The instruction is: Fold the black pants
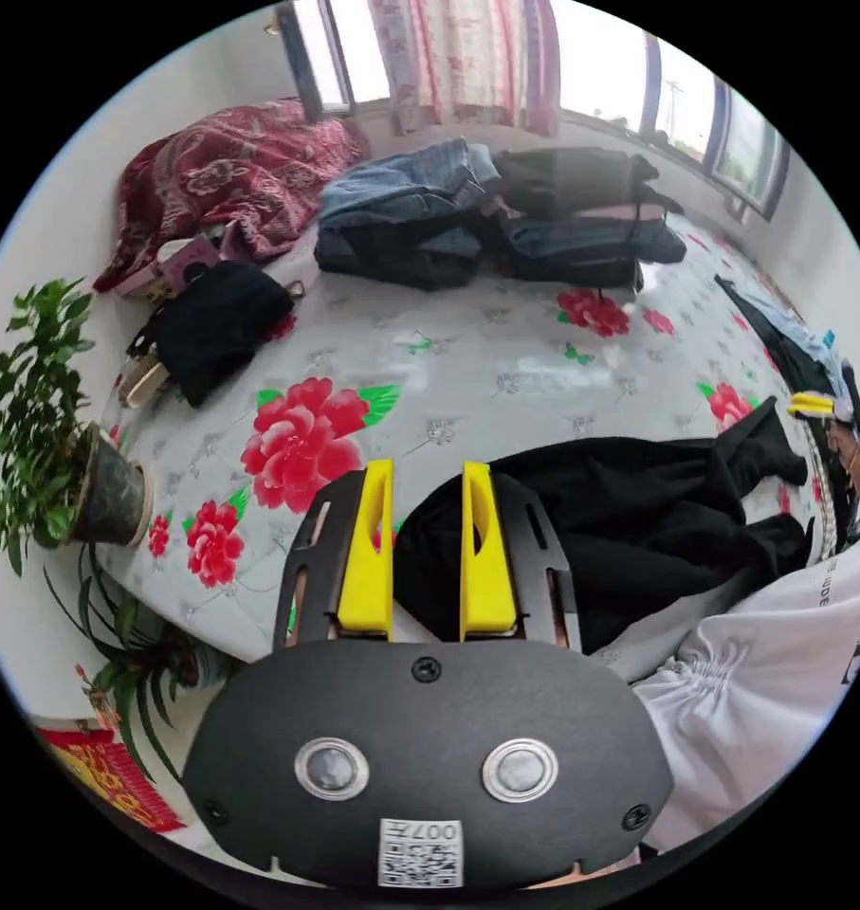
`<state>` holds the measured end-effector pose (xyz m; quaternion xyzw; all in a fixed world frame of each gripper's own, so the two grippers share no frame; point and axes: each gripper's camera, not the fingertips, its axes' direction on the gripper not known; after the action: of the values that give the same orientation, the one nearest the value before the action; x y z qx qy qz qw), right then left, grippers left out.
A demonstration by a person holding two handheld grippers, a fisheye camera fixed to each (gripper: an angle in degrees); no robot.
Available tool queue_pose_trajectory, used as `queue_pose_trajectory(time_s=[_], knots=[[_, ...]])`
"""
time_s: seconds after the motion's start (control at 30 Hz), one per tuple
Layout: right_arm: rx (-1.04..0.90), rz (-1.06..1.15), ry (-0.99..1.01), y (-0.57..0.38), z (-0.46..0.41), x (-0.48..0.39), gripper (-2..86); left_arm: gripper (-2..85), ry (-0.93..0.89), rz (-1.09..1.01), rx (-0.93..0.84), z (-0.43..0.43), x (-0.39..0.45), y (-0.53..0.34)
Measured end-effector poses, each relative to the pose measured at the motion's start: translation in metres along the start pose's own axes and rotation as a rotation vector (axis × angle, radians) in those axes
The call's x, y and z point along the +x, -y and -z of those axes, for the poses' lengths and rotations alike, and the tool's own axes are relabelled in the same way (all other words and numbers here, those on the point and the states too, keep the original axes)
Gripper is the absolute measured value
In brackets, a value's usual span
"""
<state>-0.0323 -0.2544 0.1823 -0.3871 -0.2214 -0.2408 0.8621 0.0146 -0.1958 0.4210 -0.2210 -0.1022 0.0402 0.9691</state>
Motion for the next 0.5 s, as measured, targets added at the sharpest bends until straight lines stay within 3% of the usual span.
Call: queue_pose_trajectory(time_s=[0.17, 0.27, 0.37, 0.5], knots=[[-0.183, 0.252, 0.022, 0.038, -0.051, -0.034, 2.5, 8.7, -0.024, -0.129, -0.210, -0.072, 0.048, 0.034], [-0.209, 0.249, -0.049, 0.052, -0.042, -0.031, 0.6, 0.5, 0.163, -0.193, -0.303, -0.096, 0.075, 0.049], [0.022, 0.192, -0.133, 0.056, 0.024, -0.013, 0.0, -0.6, 0.181, -0.251, -0.318, -0.096, 0.080, 0.064], [0.392, 0.089, -0.387, 0.017, 0.132, 0.008, -0.1, -0.8, 0.075, -0.057, -0.126, -0.042, 0.041, 0.082]])
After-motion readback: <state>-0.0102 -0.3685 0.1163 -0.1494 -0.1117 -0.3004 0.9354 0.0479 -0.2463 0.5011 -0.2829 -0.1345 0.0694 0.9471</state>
